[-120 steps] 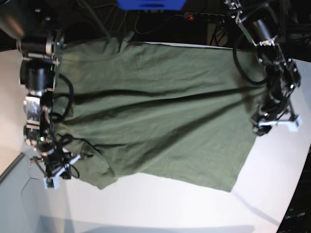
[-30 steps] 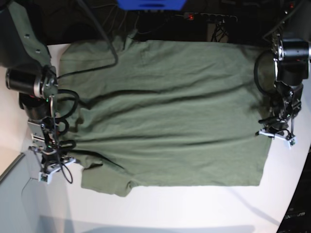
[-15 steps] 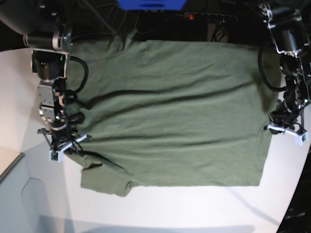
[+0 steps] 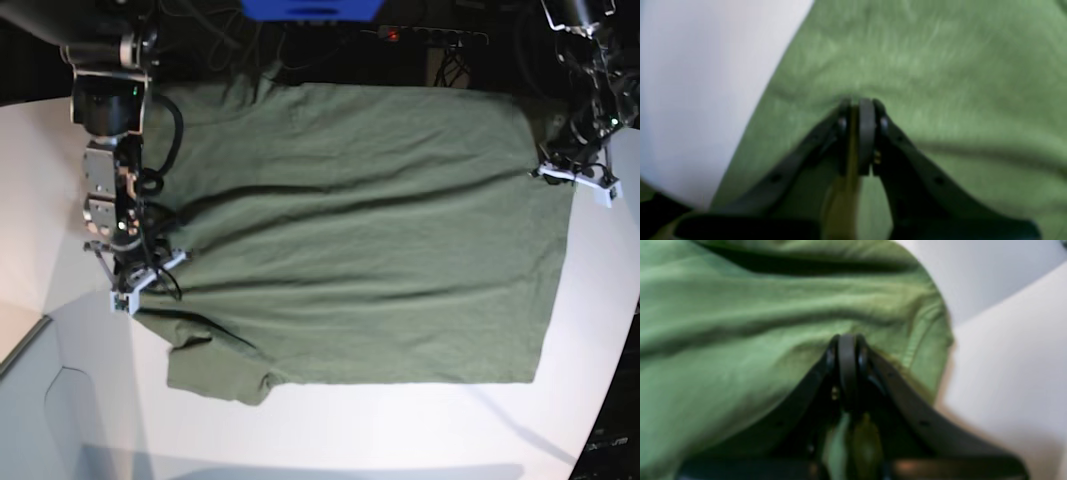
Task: Layout the t-shirt on the table in an organized manner, then fold the t-shirt properly
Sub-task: 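Slide both grippers along the shirt sides toward the collar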
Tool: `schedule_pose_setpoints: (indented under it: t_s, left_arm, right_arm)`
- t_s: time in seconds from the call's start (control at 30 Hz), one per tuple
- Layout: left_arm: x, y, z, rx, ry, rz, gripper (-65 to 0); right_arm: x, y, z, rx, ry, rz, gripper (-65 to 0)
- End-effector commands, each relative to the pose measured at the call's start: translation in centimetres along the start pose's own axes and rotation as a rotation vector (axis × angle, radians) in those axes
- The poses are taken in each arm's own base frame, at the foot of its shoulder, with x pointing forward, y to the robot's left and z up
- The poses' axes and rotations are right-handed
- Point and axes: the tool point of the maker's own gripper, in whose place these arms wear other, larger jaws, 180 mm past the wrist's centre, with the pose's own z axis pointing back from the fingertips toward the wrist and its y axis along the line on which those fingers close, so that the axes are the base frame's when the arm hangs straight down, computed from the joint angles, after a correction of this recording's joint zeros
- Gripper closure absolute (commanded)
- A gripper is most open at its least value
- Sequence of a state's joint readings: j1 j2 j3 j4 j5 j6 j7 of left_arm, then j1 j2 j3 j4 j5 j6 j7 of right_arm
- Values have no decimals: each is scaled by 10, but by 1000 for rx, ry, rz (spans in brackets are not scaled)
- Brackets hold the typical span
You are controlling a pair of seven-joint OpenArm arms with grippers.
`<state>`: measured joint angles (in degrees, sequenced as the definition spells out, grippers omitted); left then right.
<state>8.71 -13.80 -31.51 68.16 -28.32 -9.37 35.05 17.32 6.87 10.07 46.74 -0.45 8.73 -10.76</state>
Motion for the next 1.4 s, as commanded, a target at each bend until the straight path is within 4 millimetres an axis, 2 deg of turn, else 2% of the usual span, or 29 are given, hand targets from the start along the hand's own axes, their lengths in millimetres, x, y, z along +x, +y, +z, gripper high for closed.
schedule_pose_setpoints:
  t_s: [0.0,0.13,0.23,0.37,0.47,0.57,0.7,0.83,0.93,1.03,1.1,1.17,1.27,1.37]
  left_arm:
    - [-4,5,-4,23,20,-5,-48]
    - [-6,11,-22,40,-22,50,-48]
    - [-16,-6,-46,22,-8,51,-48]
    - [-17,-28,-71,5,-12,30,-48]
    - [-9,-43,-82,-8,-23,21,-48]
    - [7,-60,-88,-32,-41,16,-48]
    - [19,-64,-88,-43,-65,21,-48]
    - [28,-66,-78,-61,-113,-5,-48]
    - [40,-72,-62,-91,-176,-43,-48]
    - [46,-82,-43,-127,-185,-83,-48]
    - [60,-80,-24,-131,-207,-78,-48]
    - [73,-75,-5,-127,-237,-47,-48]
    - [91,-50,22,-80,-261,-10,-54]
    - [98,-20,42,-23,-255,29,-141]
  right_arm:
    - [28,-11,-6,-17,-45,5,0]
    - [29,-14,-27,-15,-10,-29,0]
    - [45,-22,-36,-26,-80,-52,0]
    - [70,-29,-40,-38,-185,-76,0]
    - [88,-33,-38,-47,-261,-77,0]
    - [113,-43,-34,-62,-339,-72,0]
    - [135,-56,-30,-81,-386,-67,0]
    - [148,-62,-29,-91,-406,-65,0]
    - [150,-76,-26,-112,-407,-59,0]
    - [147,-77,-26,-113,-403,-58,0]
    - [146,-80,-25,-118,-401,-62,-44]
    - [132,-81,-26,-119,-379,-62,-110]
    - [120,-83,-24,-124,-372,-55,-218]
    - [103,-86,-17,-128,-381,-25,-301]
